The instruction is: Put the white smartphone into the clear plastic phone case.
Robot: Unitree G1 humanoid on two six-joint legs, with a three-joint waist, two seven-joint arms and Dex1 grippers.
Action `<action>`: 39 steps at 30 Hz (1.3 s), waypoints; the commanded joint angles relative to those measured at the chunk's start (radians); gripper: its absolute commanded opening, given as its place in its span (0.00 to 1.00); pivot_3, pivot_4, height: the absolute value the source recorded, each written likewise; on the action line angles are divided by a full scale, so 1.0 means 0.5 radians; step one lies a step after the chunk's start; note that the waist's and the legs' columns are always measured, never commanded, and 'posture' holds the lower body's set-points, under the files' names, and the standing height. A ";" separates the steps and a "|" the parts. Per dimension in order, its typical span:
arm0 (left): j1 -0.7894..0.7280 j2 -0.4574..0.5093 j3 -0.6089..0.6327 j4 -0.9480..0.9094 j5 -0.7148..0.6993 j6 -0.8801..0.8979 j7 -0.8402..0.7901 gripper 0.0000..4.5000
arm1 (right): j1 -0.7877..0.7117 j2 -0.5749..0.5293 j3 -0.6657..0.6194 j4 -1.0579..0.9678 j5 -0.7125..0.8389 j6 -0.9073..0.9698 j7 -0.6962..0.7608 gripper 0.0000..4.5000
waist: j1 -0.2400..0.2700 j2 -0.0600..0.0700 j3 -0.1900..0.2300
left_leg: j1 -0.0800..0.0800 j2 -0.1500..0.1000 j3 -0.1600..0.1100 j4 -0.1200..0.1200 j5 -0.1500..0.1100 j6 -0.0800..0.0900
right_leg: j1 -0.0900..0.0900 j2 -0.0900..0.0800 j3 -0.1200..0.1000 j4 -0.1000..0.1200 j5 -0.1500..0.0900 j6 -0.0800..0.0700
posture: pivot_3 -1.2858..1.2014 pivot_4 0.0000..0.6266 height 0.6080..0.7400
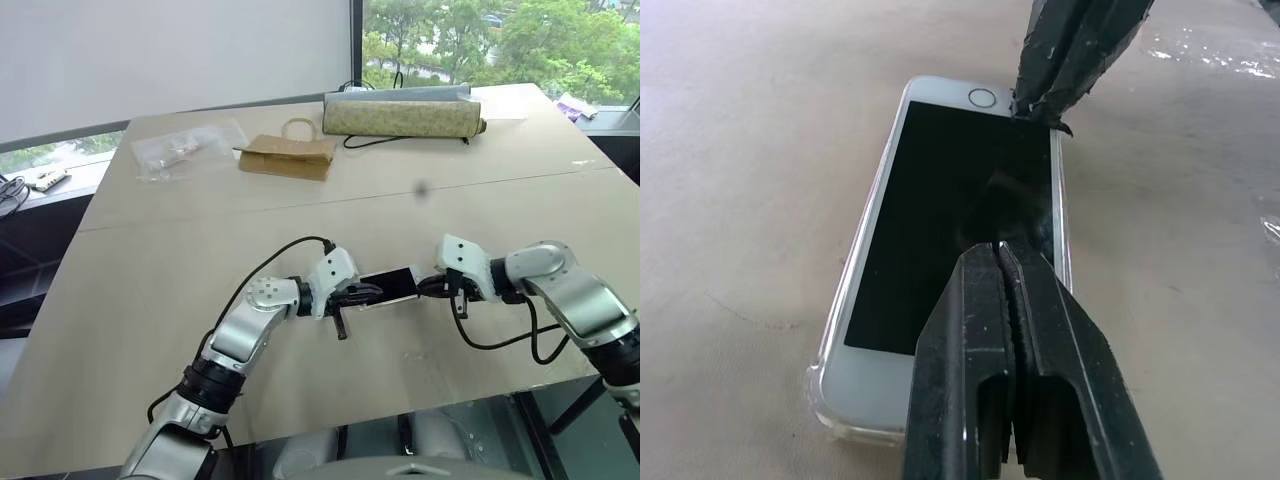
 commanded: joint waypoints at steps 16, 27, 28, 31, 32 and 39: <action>-0.003 -0.025 -0.028 0.074 0.070 0.014 0.021 0.01 | 0.182 0.166 -0.167 -0.064 0.217 0.253 -0.027 0.00 | 0.004 -0.011 -0.036 | 0.004 0.000 -0.005 -0.002 0.000 0.000 | 0.004 0.001 -0.004 -0.002 0.000 0.001 | 0.52 0.24 1.00; 0.003 -0.023 -0.022 0.087 0.064 0.013 0.018 0.01 | 0.057 0.308 -0.440 -0.008 0.338 0.177 -0.289 0.00 | 0.001 0.011 -0.012 | -0.007 0.001 -0.007 -0.008 0.005 -0.009 | -0.007 -0.001 -0.003 -0.010 0.000 0.000 | 0.52 0.24 1.00; 0.002 -0.022 -0.022 0.087 0.065 0.013 0.018 0.01 | 0.042 0.309 -0.399 0.047 0.291 0.137 -0.302 0.00 | 0.000 0.011 -0.012 | -0.007 0.001 -0.006 -0.008 0.005 -0.009 | -0.007 -0.001 -0.003 -0.011 0.000 0.000 | 0.52 0.24 1.00; 0.001 -0.019 -0.020 0.088 0.066 0.012 0.018 0.01 | -0.014 0.334 -0.288 0.202 0.200 0.069 -0.318 0.00 | 0.000 0.011 -0.011 | -0.008 0.001 -0.006 -0.009 0.005 -0.009 | -0.007 -0.001 -0.003 -0.014 0.000 0.000 | 0.52 0.24 1.00; 0.002 -0.019 -0.019 0.086 0.066 0.013 0.020 0.01 | -0.039 0.341 -0.233 0.269 0.159 0.060 -0.314 0.00 | -0.002 0.012 -0.010 | -0.008 0.001 -0.006 -0.010 0.005 -0.009 | -0.007 -0.001 -0.003 -0.015 0.000 0.000 | 0.52 0.24 1.00; 0.034 -0.027 -0.023 0.036 0.062 0.040 0.052 0.01 | -0.119 0.258 0.076 0.473 0.032 0.225 -0.164 0.00 | 0.000 0.012 -0.011 | -0.008 0.002 -0.007 -0.012 0.005 -0.009 | -0.006 0.000 -0.004 -0.018 0.000 0.000 | 0.52 0.24 1.00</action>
